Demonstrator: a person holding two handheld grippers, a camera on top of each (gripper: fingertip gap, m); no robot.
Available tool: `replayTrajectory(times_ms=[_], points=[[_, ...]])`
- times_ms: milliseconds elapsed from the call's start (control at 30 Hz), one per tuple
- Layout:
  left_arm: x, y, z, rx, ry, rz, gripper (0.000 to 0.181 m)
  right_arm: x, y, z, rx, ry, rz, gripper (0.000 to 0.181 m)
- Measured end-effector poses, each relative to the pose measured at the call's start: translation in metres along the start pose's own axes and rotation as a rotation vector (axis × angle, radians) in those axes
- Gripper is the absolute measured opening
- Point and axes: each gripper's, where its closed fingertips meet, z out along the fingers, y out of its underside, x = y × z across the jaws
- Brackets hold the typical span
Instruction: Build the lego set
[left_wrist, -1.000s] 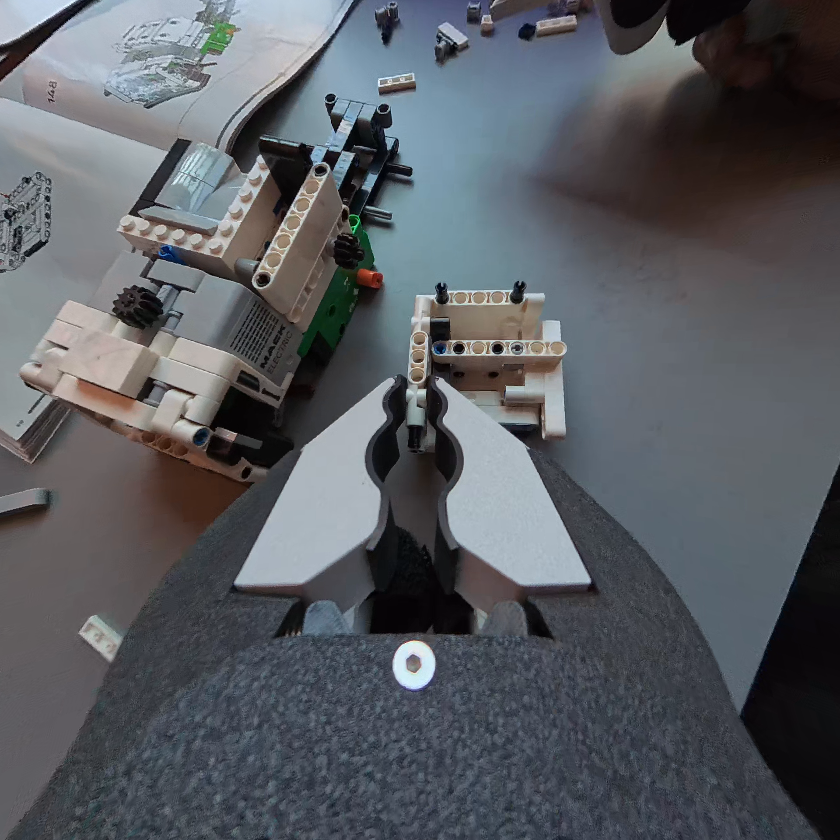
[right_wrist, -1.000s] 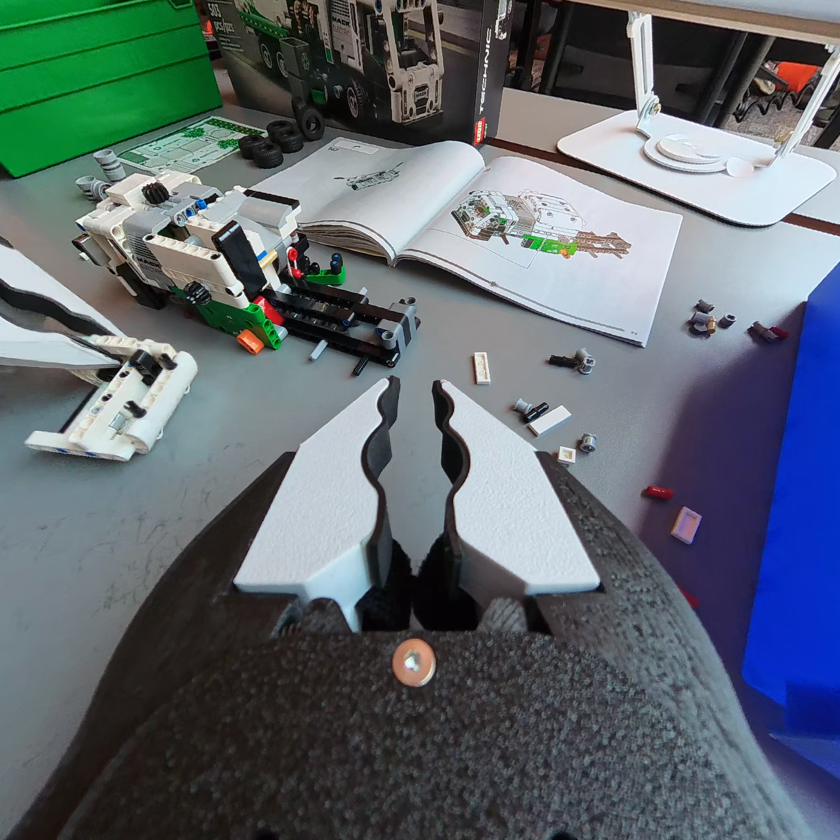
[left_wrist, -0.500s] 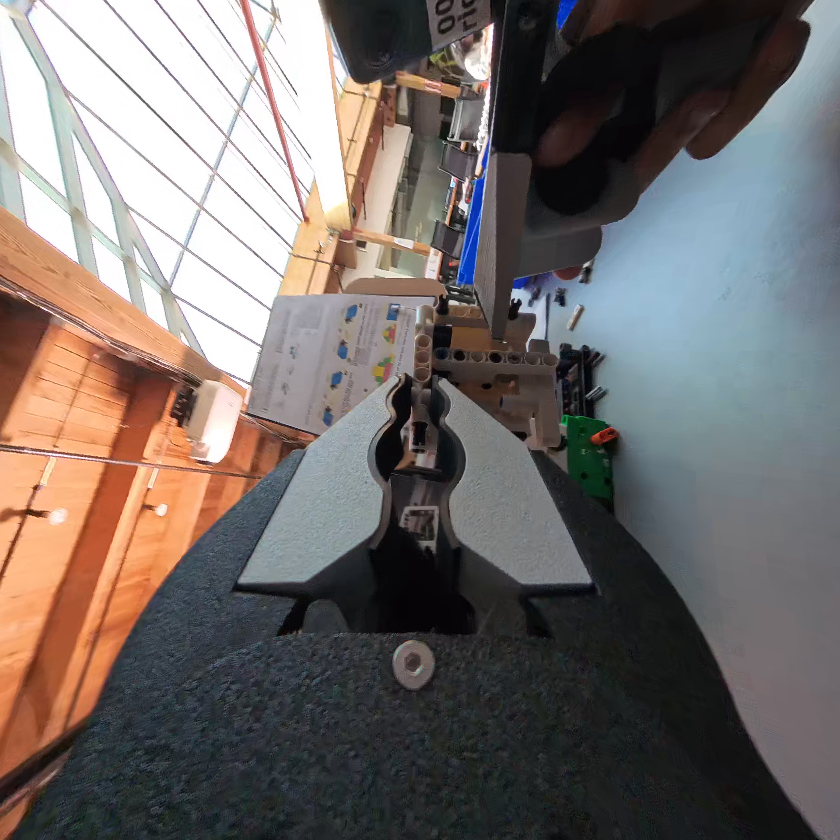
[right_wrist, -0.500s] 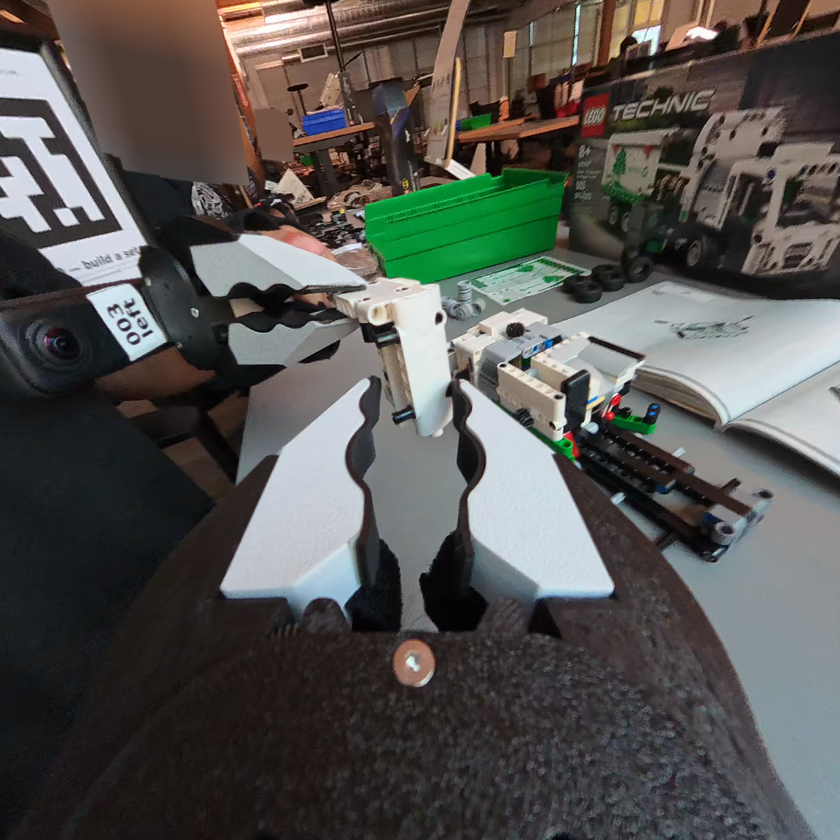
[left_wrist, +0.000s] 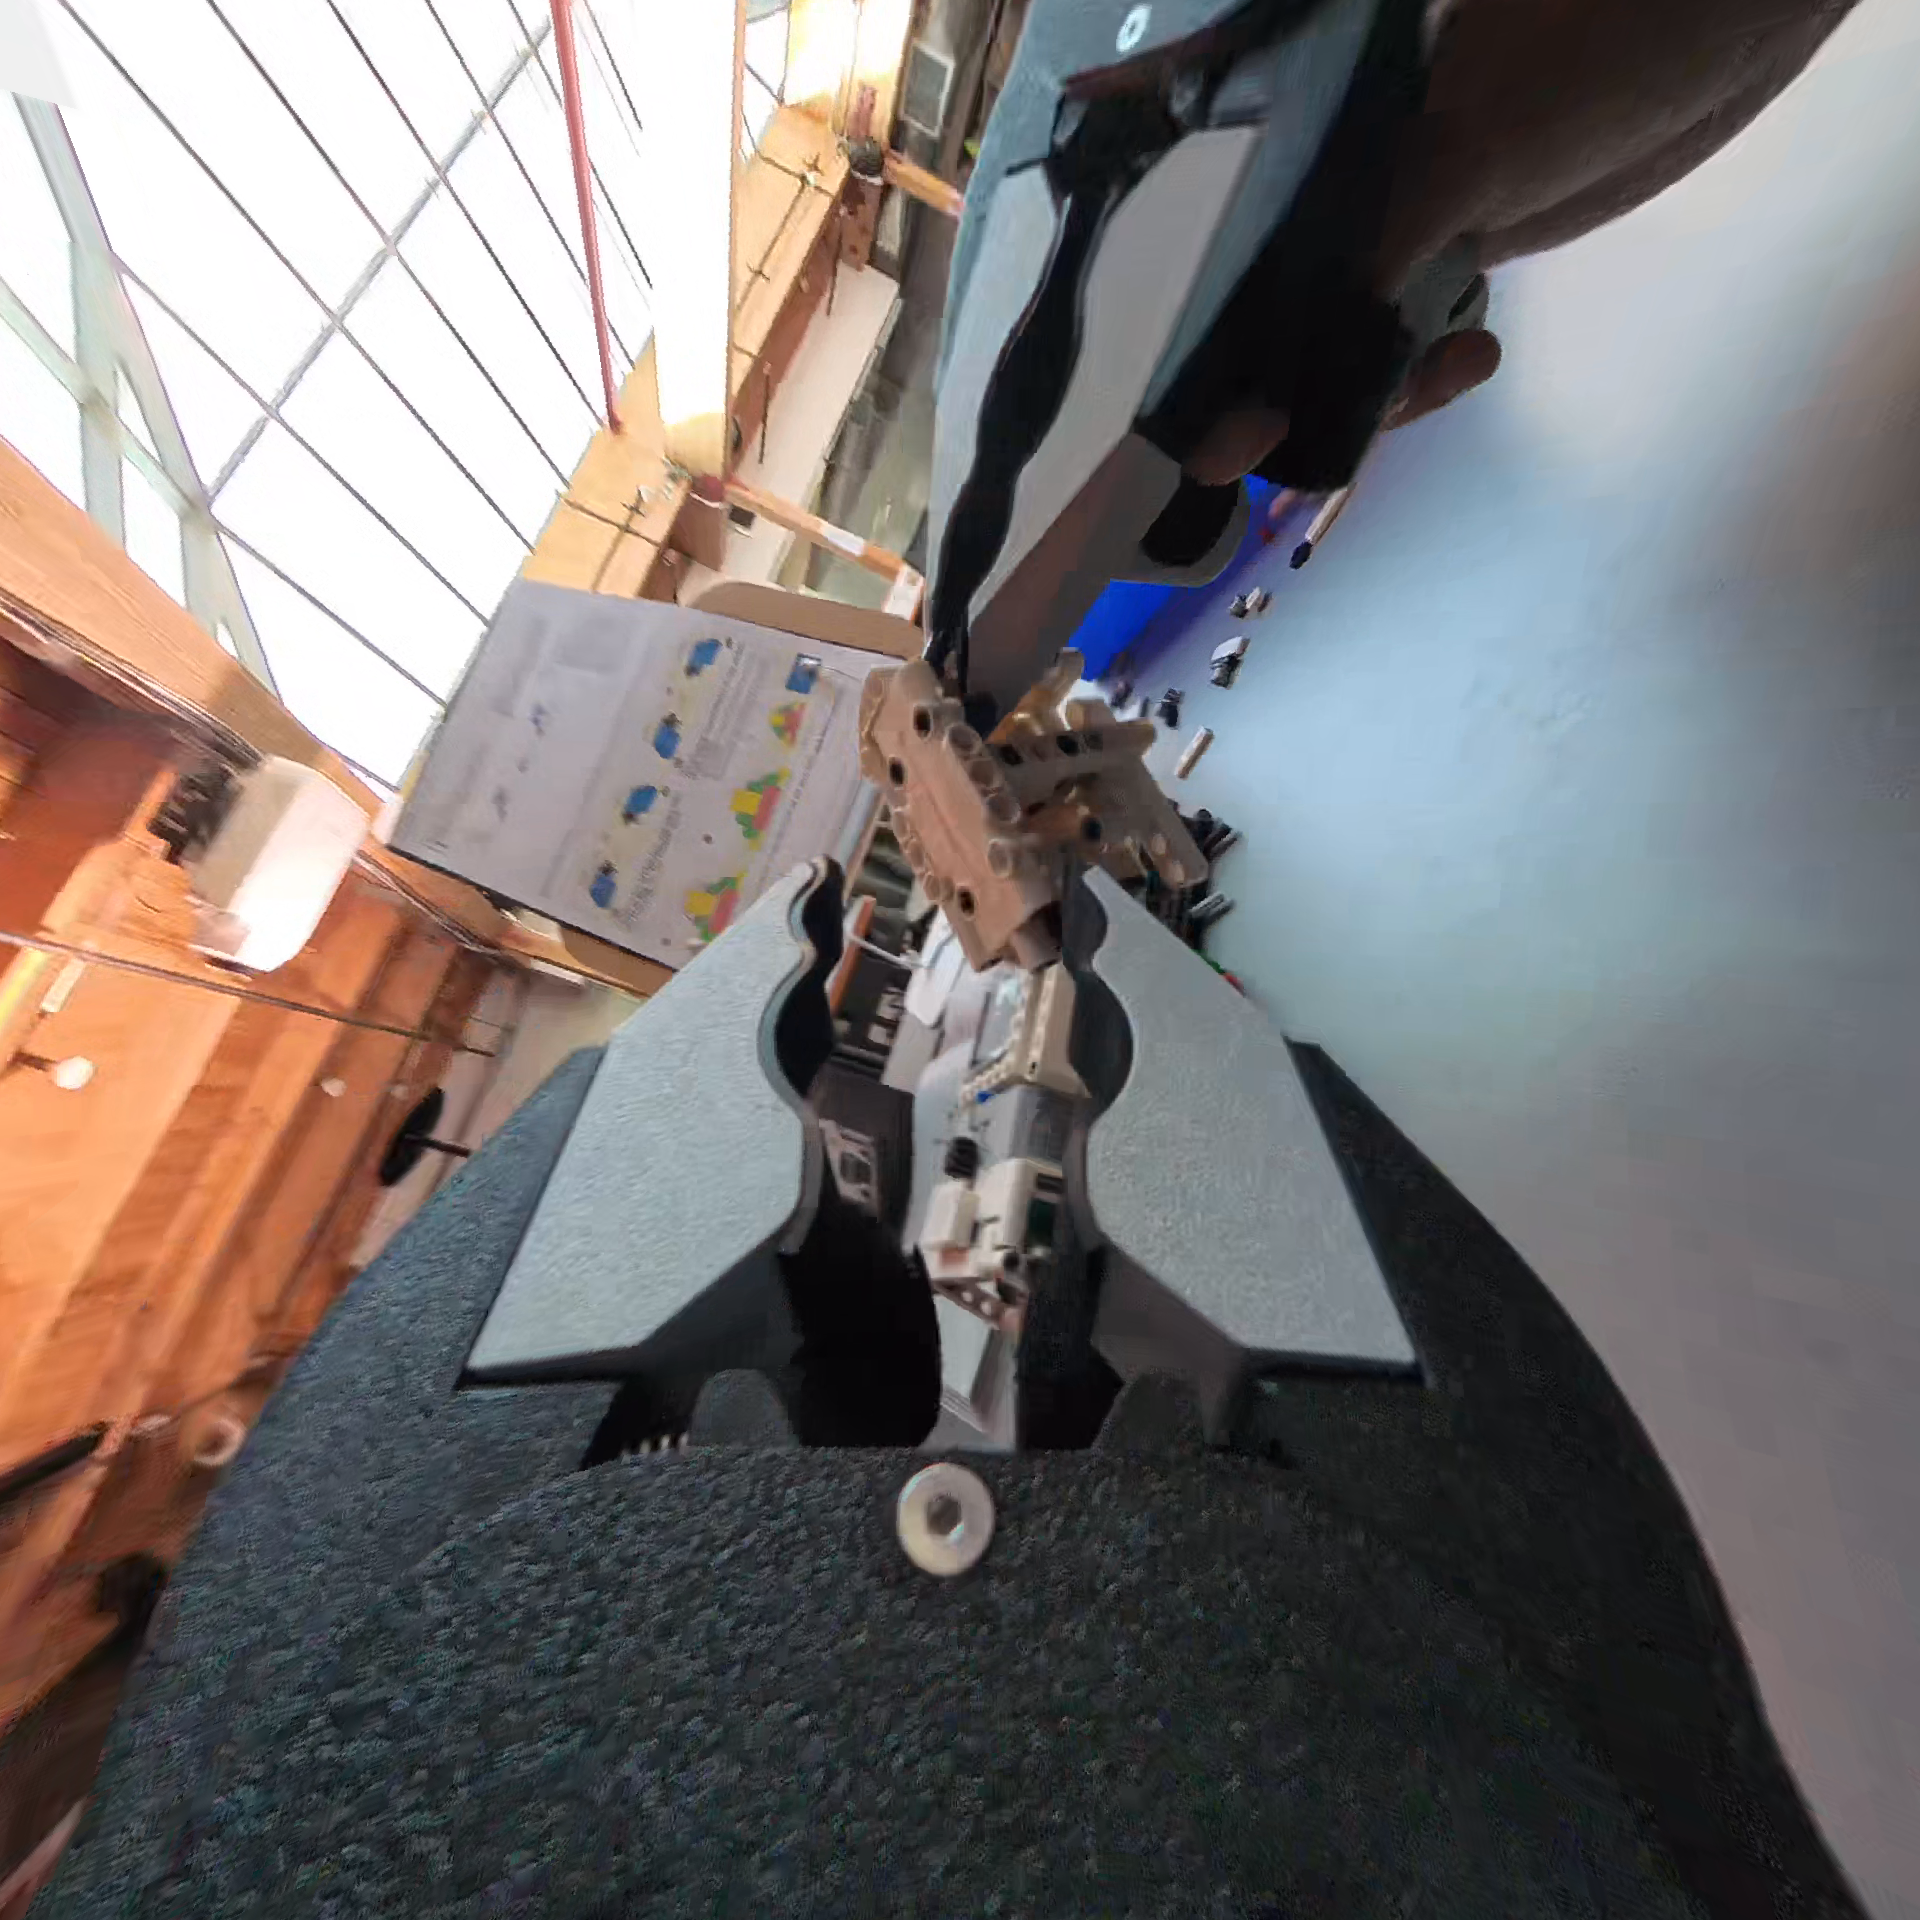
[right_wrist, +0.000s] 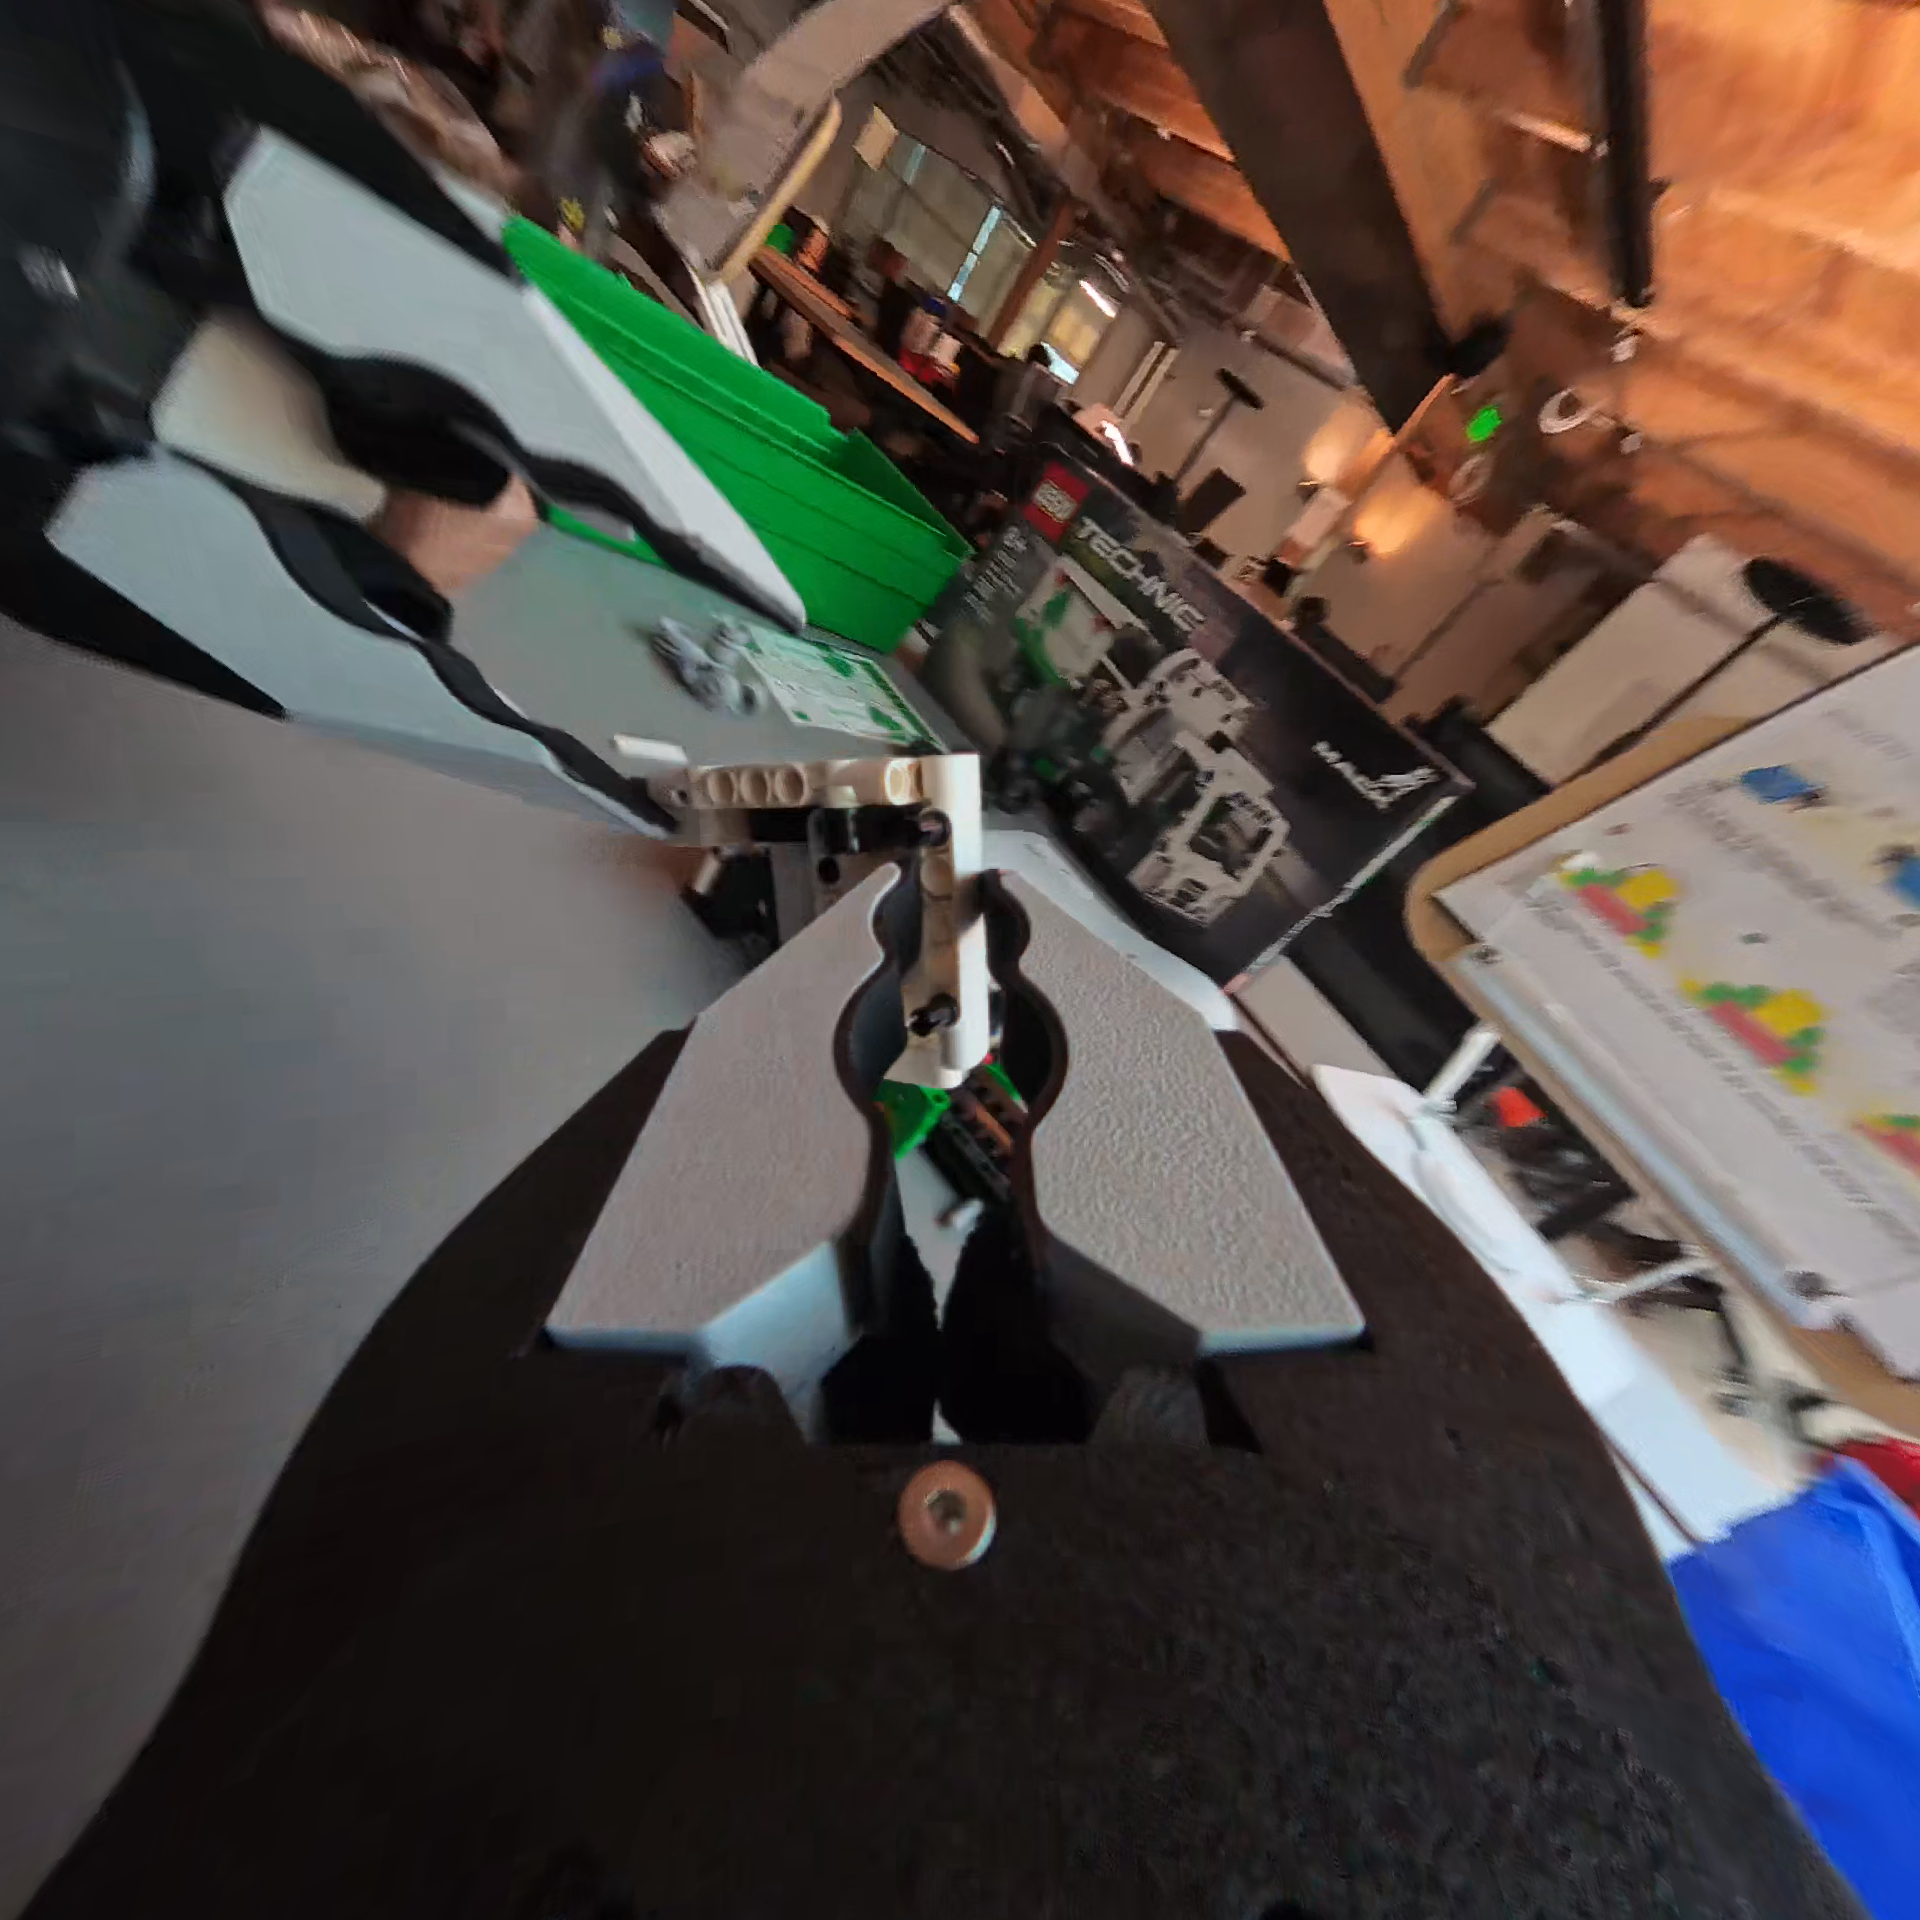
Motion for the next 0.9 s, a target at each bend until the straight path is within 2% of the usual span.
replayTrajectory(times_ms=[100, 200, 267, 333, 433, 567, 600, 633, 700, 833, 900], points=[[0.009, 0.008, -0.002, -0.029, 0.106, -0.243, 0.055, 0.004, 0.009, -0.001, -0.058, 0.143, -0.234, 0.007], [0.023, 0.005, 0.001, -0.047, 0.307, -0.616, 0.066, -0.002, 0.009, 0.000, -0.061, 0.210, -0.391, 0.006], [0.031, -0.007, 0.002, -0.024, 0.461, -0.866, 0.066, -0.007, 0.008, 0.002, -0.062, 0.229, -0.459, 0.006], [0.032, -0.007, 0.006, -0.033, 0.539, -1.058, 0.068, -0.009, 0.005, 0.002, -0.053, 0.249, -0.504, 0.005], [0.031, -0.004, 0.009, -0.022, 0.611, -1.207, 0.066, -0.015, 0.000, 0.000, -0.024, 0.228, -0.506, 0.005], [0.041, -0.007, 0.010, -0.040, 0.711, -1.208, 0.058, -0.024, -0.011, -0.003, 0.046, 0.195, -0.521, 0.005], [0.043, -0.009, 0.009, -0.033, 0.736, -1.187, 0.040, -0.027, -0.012, -0.004, 0.055, 0.184, -0.514, 0.005], [0.044, -0.011, 0.008, -0.022, 0.744, -1.163, 0.036, -0.027, -0.011, -0.004, 0.049, 0.188, -0.495, 0.006], [0.045, -0.010, 0.008, -0.016, 0.734, -1.095, 0.036, -0.030, -0.008, -0.007, 0.027, 0.164, -0.446, 0.007], [0.039, -0.001, 0.007, 0.002, 0.603, -0.846, 0.036, -0.034, -0.012, -0.023, 0.022, 0.095, -0.255, 0.027], [0.035, 0.005, 0.007, 0.001, 0.507, -0.653, 0.035, -0.030, -0.009, -0.032, 0.009, 0.091, -0.177, 0.027]])
